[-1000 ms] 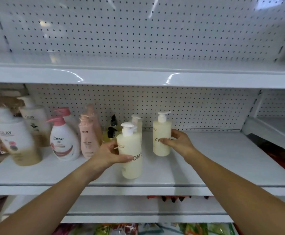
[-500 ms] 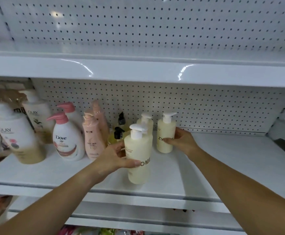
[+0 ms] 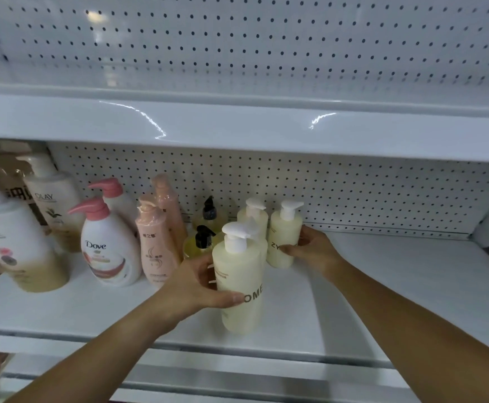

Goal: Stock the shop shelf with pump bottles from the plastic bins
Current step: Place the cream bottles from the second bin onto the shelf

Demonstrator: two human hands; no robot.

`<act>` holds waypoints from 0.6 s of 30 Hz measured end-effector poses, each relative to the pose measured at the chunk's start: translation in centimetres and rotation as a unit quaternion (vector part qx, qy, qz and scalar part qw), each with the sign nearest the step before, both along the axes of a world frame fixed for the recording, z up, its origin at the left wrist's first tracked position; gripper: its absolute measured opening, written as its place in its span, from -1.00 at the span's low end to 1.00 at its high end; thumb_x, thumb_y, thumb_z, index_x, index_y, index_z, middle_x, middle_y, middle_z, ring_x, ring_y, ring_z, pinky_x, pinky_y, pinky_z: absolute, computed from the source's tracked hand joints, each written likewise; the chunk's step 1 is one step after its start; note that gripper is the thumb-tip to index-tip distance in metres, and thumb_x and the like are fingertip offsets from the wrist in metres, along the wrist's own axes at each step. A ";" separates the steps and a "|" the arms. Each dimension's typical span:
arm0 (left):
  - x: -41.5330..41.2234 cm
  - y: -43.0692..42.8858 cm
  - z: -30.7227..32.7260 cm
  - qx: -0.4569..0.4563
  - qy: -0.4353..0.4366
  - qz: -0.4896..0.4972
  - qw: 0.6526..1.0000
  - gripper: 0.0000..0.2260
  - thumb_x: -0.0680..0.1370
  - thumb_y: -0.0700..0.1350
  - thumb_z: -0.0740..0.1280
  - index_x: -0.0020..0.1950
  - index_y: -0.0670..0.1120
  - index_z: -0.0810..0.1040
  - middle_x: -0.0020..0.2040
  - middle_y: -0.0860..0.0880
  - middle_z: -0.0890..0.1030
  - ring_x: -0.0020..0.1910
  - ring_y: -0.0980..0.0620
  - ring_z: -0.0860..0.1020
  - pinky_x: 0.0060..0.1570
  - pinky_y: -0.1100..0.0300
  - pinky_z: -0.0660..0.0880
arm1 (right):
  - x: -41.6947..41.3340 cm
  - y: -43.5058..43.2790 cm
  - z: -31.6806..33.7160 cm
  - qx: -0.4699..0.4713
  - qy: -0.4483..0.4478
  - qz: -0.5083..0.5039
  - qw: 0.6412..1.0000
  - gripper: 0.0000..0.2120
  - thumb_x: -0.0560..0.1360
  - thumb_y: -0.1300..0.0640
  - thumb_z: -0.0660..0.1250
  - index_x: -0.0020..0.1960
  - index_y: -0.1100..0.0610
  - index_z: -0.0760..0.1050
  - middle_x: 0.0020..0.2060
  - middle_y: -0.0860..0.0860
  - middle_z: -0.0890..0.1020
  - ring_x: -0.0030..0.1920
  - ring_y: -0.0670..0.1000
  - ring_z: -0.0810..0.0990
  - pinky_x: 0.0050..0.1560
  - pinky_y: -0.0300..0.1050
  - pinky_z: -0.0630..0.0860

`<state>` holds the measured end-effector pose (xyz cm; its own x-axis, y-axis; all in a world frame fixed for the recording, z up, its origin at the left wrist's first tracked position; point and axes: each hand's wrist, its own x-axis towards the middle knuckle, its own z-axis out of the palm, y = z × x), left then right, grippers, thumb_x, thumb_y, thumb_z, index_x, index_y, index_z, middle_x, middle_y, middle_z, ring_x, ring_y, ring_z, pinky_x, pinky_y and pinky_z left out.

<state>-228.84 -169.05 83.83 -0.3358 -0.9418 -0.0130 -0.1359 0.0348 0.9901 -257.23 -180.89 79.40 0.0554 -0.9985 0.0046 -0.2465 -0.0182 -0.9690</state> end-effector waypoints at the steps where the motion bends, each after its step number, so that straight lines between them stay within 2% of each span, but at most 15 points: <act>1: 0.0 0.0 0.0 -0.003 -0.002 0.000 1.000 -0.37 0.19 -0.07 0.65 0.24 -0.03 0.59 0.16 -0.04 0.68 0.18 -0.05 0.63 0.20 -0.08 0.56 | -0.2 0.1 0.1 0.003 0.007 0.007 1.000 -0.53 0.34 0.24 0.59 0.17 -0.06 0.59 0.07 -0.11 0.70 0.10 -0.10 0.67 0.26 0.02 0.54; 5: -0.6 0.3 0.2 -0.008 0.007 0.010 1.000 -0.35 0.16 -0.05 0.65 0.22 -0.02 0.59 0.14 -0.01 0.69 0.16 -0.01 0.64 0.16 0.01 0.59 | -0.8 0.4 0.1 0.031 0.018 0.036 0.999 -0.44 0.34 0.21 0.60 0.28 -0.06 0.55 0.17 -0.15 0.66 0.22 -0.12 0.60 0.37 0.06 0.46; 8: -1.0 0.5 0.8 -0.027 0.012 0.021 0.999 -0.30 0.18 -0.07 0.65 0.29 0.04 0.52 0.18 0.03 0.66 0.17 0.04 0.63 0.11 0.08 0.60 | -0.9 1.2 0.4 0.016 0.021 -0.005 1.000 -0.32 0.35 0.09 0.60 0.41 -0.06 0.44 0.28 -0.15 0.57 0.31 -0.11 0.51 0.35 -0.05 0.42; 10: -1.4 0.6 1.2 -0.043 0.015 0.037 0.998 -0.28 0.20 -0.13 0.67 0.30 0.09 0.47 0.20 0.06 0.63 0.16 0.06 0.62 0.09 0.06 0.61 | -1.2 2.5 1.2 -0.016 -0.011 -0.060 0.998 -0.45 0.45 0.15 0.52 0.38 0.00 0.43 0.23 -0.12 0.56 0.29 -0.07 0.50 0.23 -0.17 0.40; 13: -2.5 0.7 1.9 -0.059 0.008 0.059 0.997 -0.29 0.23 -0.20 0.67 0.29 0.08 0.46 0.17 0.11 0.64 0.13 0.11 0.63 0.08 0.11 0.60 | -1.5 5.2 2.4 -0.083 -0.002 -0.078 0.994 -0.61 0.50 0.36 0.38 0.26 0.04 0.50 0.15 -0.09 0.61 0.23 -0.02 0.57 0.09 -0.34 0.45; 14: -2.9 0.8 2.1 -0.061 0.010 0.066 0.996 -0.30 0.23 -0.20 0.67 0.28 0.09 0.46 0.16 0.13 0.64 0.11 0.13 0.64 0.07 0.14 0.60 | -1.3 6.1 2.7 -0.096 -0.008 -0.075 0.993 -0.60 0.49 0.43 0.33 0.21 0.05 0.51 0.12 -0.07 0.63 0.20 -0.02 0.60 0.07 -0.34 0.48; 16: -4.0 0.8 2.4 -0.061 0.017 0.076 0.995 -0.31 0.23 -0.21 0.66 0.26 0.10 0.47 0.13 0.14 0.65 0.07 0.14 0.65 0.04 0.17 0.61 | -0.8 8.2 3.4 -0.110 -0.040 -0.048 0.992 -0.55 0.46 0.54 0.24 0.18 0.10 0.53 0.07 0.00 0.66 0.12 -0.02 0.64 0.09 -0.21 0.51; 18: -4.9 0.8 2.5 -0.058 0.029 0.078 0.995 -0.29 0.22 -0.23 0.67 0.29 0.05 0.47 0.13 0.10 0.66 0.06 0.09 0.67 0.04 0.14 0.61 | -0.4 10.2 3.7 -0.110 -0.058 0.004 0.992 -0.54 0.45 0.51 0.23 0.27 0.17 0.48 0.12 0.11 0.66 0.15 0.03 0.64 0.16 -0.10 0.52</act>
